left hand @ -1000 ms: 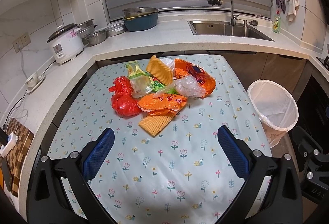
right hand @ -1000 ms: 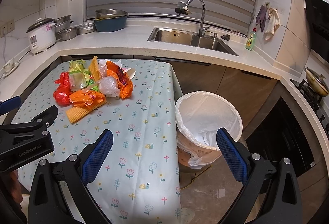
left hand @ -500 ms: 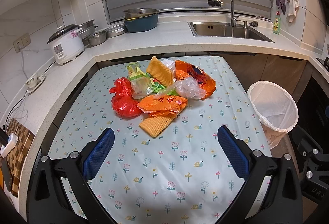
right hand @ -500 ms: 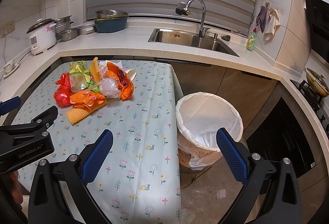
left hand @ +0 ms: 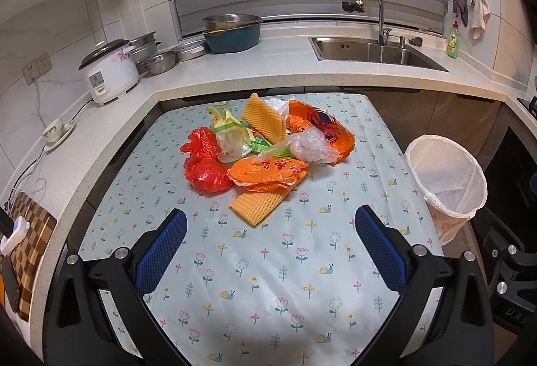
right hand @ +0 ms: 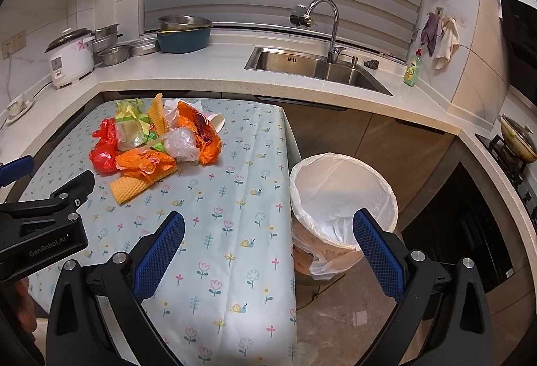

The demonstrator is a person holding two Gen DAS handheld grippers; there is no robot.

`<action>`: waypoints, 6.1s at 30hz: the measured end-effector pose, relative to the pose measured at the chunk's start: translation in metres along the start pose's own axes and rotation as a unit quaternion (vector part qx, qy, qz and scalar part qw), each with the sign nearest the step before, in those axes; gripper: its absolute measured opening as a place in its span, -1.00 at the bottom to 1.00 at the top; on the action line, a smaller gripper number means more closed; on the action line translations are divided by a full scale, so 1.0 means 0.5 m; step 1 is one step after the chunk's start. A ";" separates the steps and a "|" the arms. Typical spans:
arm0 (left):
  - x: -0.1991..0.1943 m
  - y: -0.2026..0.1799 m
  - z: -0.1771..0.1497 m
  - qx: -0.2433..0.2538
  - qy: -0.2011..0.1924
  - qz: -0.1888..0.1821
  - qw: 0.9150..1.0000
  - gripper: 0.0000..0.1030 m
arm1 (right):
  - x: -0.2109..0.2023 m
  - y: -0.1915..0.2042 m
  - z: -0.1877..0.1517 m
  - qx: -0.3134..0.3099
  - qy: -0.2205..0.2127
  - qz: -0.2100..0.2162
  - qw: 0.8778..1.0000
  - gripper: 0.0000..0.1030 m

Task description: Collect trash

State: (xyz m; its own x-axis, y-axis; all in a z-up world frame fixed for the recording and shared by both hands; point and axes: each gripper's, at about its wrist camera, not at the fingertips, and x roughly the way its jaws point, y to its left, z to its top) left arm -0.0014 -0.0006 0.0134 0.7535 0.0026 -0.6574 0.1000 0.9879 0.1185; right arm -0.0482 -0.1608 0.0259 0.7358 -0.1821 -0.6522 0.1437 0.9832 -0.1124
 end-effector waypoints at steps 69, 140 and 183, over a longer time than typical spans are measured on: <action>0.243 0.182 0.021 -0.056 0.059 0.006 0.997 0.86 | 0.234 0.112 0.079 0.005 0.027 0.015 0.999 0.79; 0.152 -0.140 0.118 0.070 0.004 -0.207 0.976 -0.52 | 0.203 -0.135 0.074 0.160 -0.024 -0.021 0.987 -0.55; 0.299 -0.348 0.160 0.104 0.029 -0.261 0.959 0.22 | 0.321 -0.295 0.052 0.202 0.005 -0.104 0.974 -0.09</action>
State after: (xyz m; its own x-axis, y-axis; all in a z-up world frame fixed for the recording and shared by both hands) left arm 0.1458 -0.1845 -0.0459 0.5280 -0.4699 -0.7074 0.5857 0.8046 -0.0974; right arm 0.0656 -0.3352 -0.0427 0.6577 -0.3743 -0.6537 0.5385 0.8404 0.0605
